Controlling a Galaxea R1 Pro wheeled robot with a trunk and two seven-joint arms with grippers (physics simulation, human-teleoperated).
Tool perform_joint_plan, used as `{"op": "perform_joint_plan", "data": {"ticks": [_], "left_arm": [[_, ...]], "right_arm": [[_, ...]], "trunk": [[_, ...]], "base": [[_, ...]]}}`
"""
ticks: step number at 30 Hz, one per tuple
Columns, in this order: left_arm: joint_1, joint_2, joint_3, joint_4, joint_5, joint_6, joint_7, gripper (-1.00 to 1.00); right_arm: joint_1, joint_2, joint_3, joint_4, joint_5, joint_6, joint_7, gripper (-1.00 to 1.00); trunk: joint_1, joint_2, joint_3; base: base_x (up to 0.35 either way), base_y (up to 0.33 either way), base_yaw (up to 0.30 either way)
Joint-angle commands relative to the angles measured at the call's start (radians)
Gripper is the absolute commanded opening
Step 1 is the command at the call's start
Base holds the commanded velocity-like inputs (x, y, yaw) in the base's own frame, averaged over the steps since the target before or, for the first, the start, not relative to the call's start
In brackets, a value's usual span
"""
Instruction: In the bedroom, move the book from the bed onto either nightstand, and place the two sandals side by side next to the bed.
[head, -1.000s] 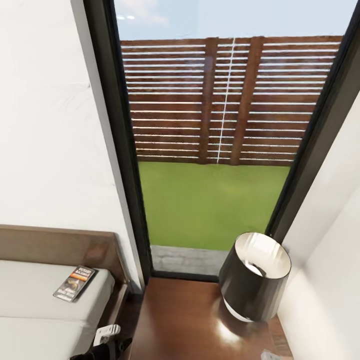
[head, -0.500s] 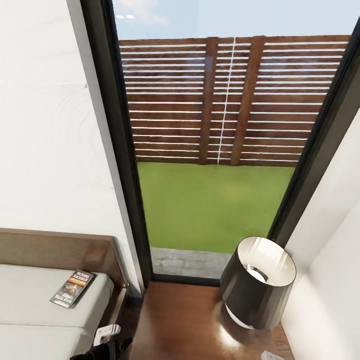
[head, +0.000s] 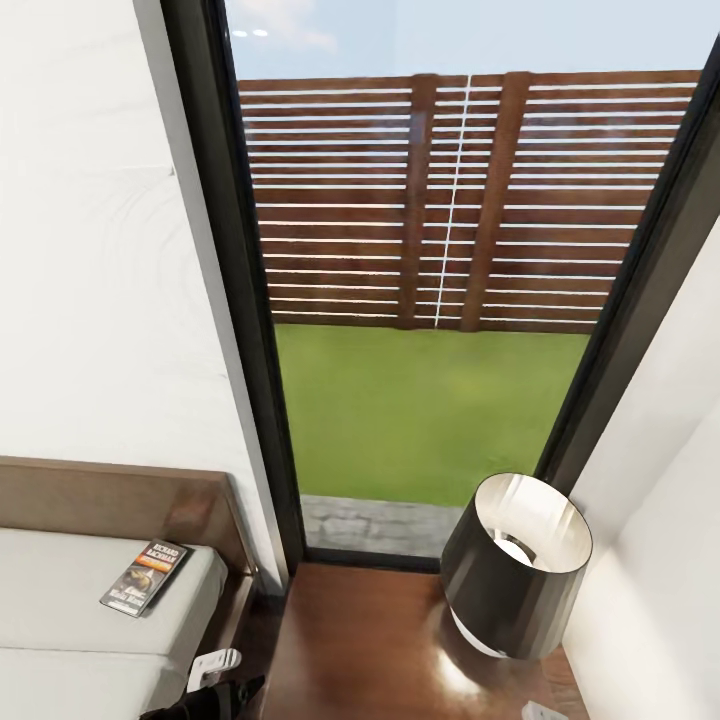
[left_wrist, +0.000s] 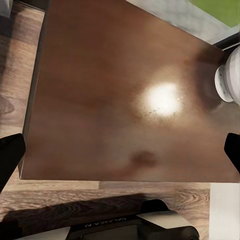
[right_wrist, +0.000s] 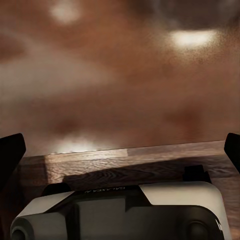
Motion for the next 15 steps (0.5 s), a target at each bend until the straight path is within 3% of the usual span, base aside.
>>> {"op": "perform_joint_plan", "data": {"ticks": [1, 15], "left_arm": [[-0.001, 0.0, 0.006, 0.001, -0.01, -0.007, -0.001, 1.0], [-0.001, 0.0, 0.006, 0.001, -0.01, -0.007, -0.002, 1.0]], "right_arm": [[-0.001, 0.0, 0.001, 0.002, -0.009, -0.002, 0.005, 1.0], [-0.001, 0.0, 0.001, 0.002, -0.009, -0.002, 0.005, 1.0]], "trunk": [[0.001, -0.002, -0.002], [0.001, -0.002, -0.011]], "base": [[0.0, 0.0, 0.0], [0.0, 0.0, 0.0]]}}
